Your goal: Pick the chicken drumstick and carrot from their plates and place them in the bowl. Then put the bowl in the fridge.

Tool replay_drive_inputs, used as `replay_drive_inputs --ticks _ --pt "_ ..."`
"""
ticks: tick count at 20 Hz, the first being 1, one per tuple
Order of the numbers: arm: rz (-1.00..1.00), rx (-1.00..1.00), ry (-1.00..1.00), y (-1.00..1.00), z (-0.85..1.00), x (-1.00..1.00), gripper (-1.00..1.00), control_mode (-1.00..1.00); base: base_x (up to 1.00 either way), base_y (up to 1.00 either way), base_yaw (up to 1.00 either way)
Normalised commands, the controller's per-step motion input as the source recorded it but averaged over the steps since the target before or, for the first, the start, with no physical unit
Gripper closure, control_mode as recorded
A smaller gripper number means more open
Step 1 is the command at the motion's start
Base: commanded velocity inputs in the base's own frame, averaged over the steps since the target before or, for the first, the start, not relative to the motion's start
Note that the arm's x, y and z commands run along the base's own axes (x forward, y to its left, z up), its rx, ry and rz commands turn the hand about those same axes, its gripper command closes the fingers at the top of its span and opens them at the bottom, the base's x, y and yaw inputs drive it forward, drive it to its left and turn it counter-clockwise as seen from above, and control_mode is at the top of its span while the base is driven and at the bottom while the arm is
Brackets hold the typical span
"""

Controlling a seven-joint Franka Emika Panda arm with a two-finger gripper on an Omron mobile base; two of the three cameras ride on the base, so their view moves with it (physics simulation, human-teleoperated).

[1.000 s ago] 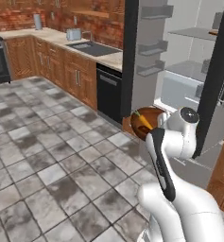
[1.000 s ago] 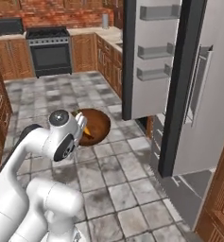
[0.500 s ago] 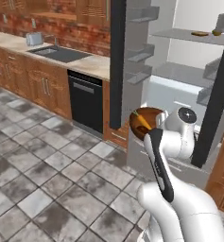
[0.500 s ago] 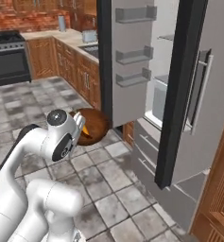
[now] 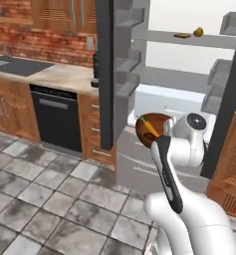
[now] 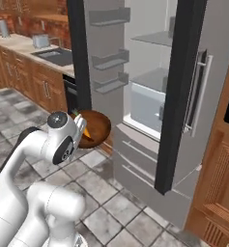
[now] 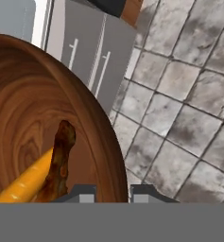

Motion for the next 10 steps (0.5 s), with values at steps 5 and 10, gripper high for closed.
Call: replay_drive_inputs --ticks 5,10 --pt "0.00 0.00 0.00 0.00 0.00 0.00 1.00 1.00 0.59 0.32 -0.46" --pt "0.00 0.00 0.00 0.00 0.00 0.00 1.00 1.00 0.57 0.32 -0.48"
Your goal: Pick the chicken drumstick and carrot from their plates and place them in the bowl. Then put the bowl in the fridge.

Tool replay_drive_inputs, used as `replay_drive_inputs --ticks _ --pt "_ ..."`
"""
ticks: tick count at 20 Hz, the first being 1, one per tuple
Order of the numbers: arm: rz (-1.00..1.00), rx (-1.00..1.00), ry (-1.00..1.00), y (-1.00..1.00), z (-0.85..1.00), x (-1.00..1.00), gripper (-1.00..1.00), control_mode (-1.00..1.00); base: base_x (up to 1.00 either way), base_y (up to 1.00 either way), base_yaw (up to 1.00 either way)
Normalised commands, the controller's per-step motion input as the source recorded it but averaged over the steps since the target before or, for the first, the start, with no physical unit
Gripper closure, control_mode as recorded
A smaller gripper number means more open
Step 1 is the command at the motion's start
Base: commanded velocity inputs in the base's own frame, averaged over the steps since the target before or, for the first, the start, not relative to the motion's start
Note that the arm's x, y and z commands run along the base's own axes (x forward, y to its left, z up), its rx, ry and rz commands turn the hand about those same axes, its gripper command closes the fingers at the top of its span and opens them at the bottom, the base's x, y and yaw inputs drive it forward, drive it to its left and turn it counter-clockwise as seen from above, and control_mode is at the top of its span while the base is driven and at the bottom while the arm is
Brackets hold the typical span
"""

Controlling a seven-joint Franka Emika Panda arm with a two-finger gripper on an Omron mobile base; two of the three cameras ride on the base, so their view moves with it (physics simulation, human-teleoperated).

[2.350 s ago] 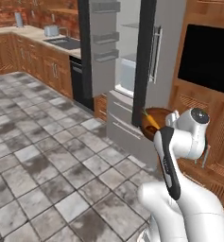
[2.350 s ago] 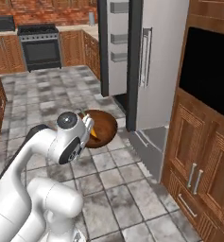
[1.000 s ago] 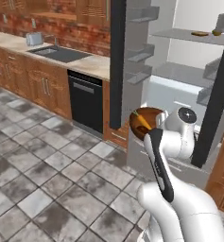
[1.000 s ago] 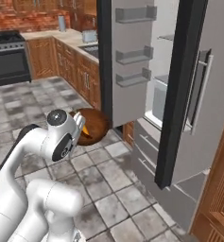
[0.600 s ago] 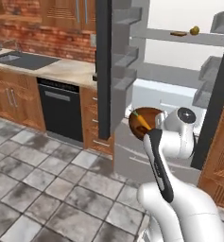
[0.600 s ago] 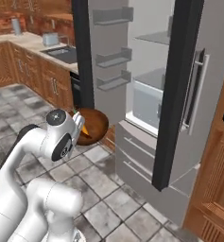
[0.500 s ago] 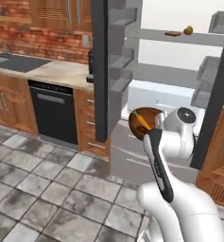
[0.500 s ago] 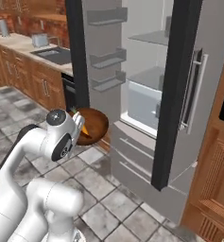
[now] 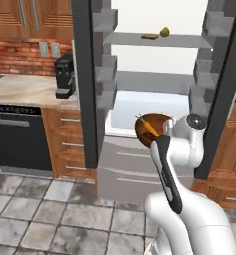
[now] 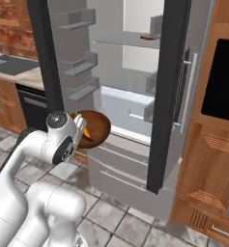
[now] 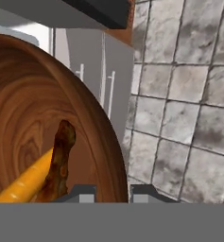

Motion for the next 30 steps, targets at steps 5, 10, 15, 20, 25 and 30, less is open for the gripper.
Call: replay_drive_inputs --ticks 5,10,15,20,25,30 --pt "0.00 0.00 0.00 0.00 0.00 0.00 1.00 1.00 0.61 0.31 -0.44" --pt "0.00 0.00 0.00 0.00 0.00 0.00 1.00 1.00 0.81 0.37 -0.11" --pt "0.00 0.00 0.00 0.00 0.00 0.00 1.00 1.00 0.79 0.29 -0.17" --pt "0.00 0.00 0.00 0.00 0.00 0.00 1.00 1.00 0.65 0.24 -0.35" --pt "0.00 0.00 0.00 0.00 0.00 0.00 1.00 1.00 0.75 0.28 -0.22" --pt "0.00 0.00 0.00 0.00 0.00 0.00 1.00 1.00 0.52 0.11 -0.02"
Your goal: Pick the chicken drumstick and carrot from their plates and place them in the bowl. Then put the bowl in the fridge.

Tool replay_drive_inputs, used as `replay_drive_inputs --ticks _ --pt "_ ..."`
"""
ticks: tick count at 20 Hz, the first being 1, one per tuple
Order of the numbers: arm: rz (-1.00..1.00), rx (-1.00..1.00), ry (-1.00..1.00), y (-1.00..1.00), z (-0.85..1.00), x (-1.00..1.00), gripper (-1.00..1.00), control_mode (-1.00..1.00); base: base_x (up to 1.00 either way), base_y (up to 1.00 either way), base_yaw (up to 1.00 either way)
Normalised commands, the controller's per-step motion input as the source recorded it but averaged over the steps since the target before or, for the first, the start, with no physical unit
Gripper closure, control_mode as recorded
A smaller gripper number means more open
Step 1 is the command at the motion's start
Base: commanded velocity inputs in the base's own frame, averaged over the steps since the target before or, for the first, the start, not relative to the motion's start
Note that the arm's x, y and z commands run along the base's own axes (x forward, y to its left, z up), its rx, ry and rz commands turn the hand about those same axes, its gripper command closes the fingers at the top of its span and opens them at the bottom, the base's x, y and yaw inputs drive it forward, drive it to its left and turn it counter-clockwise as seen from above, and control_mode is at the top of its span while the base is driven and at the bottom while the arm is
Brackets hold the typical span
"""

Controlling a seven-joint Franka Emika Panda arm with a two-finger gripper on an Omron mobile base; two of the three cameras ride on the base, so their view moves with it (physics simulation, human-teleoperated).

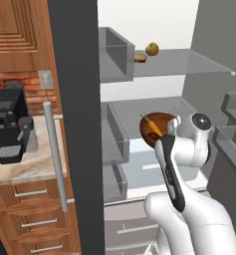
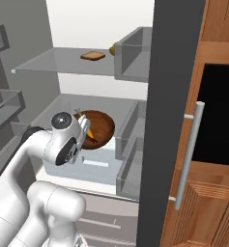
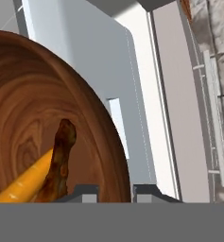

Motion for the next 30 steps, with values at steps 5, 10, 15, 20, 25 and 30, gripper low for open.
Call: replay_drive_inputs --ticks 5,10,15,20,25,30 --pt "0.00 0.00 0.00 0.00 0.00 0.00 1.00 1.00 0.34 0.04 0.00" --pt "0.00 0.00 0.00 0.00 0.00 0.00 1.00 1.00 0.03 0.00 0.00" --pt "0.00 0.00 0.00 0.00 0.00 0.00 1.00 1.00 0.00 0.00 0.00" --pt "0.00 0.00 0.00 0.00 0.00 0.00 1.00 1.00 0.00 0.00 0.00" --pt "0.00 0.00 0.00 0.00 0.00 0.00 1.00 -1.00 0.00 0.00 0.00" --pt "0.00 0.00 0.00 0.00 0.00 0.00 1.00 -1.00 0.00 0.00 0.00"
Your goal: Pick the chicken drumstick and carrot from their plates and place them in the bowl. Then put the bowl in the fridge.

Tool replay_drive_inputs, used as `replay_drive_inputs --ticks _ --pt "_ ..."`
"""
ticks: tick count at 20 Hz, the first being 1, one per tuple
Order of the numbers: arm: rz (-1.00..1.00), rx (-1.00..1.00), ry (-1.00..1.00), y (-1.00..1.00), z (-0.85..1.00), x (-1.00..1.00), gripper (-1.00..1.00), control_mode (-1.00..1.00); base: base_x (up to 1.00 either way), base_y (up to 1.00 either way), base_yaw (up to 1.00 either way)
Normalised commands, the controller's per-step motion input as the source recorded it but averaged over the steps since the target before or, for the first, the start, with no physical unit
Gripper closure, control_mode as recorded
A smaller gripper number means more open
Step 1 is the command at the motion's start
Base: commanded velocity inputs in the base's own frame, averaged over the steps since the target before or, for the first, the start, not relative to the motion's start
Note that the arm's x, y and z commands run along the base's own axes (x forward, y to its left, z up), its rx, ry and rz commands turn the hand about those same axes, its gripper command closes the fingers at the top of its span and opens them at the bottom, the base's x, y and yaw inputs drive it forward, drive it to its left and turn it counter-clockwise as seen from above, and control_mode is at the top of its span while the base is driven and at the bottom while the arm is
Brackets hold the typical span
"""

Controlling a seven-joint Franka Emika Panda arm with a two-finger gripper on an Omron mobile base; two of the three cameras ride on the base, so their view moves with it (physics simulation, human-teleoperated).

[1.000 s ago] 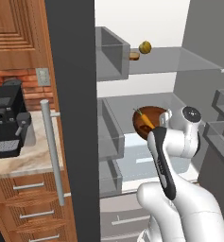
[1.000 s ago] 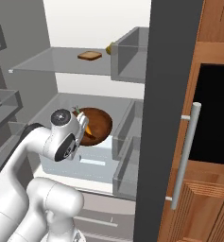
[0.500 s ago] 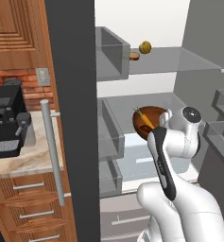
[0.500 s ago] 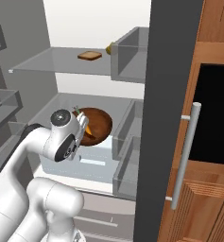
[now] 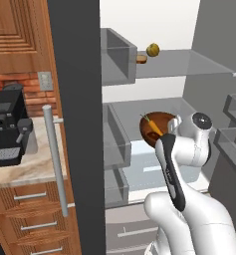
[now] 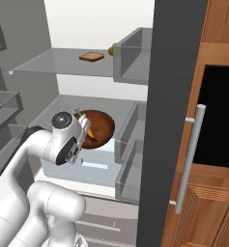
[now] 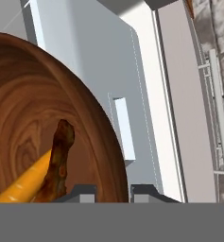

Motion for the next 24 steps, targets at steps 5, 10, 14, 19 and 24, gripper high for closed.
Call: replay_drive_inputs --ticks 5,10,14,19,24 --pt "0.00 -0.04 -0.06 0.08 0.01 -0.07 1.00 -1.00 0.00 0.00 0.00" --pt "0.00 -0.14 -0.11 0.19 0.16 0.15 1.00 -1.00 0.00 0.00 0.00" --pt "0.00 -0.04 0.00 0.03 0.19 0.42 1.00 -1.00 0.00 0.00 0.00" --pt "0.08 0.01 -0.01 -0.03 0.07 0.48 1.00 -1.00 0.00 0.00 0.00" --pt "0.10 0.01 -0.01 0.00 0.16 0.49 1.00 -1.00 0.00 0.00 0.00"
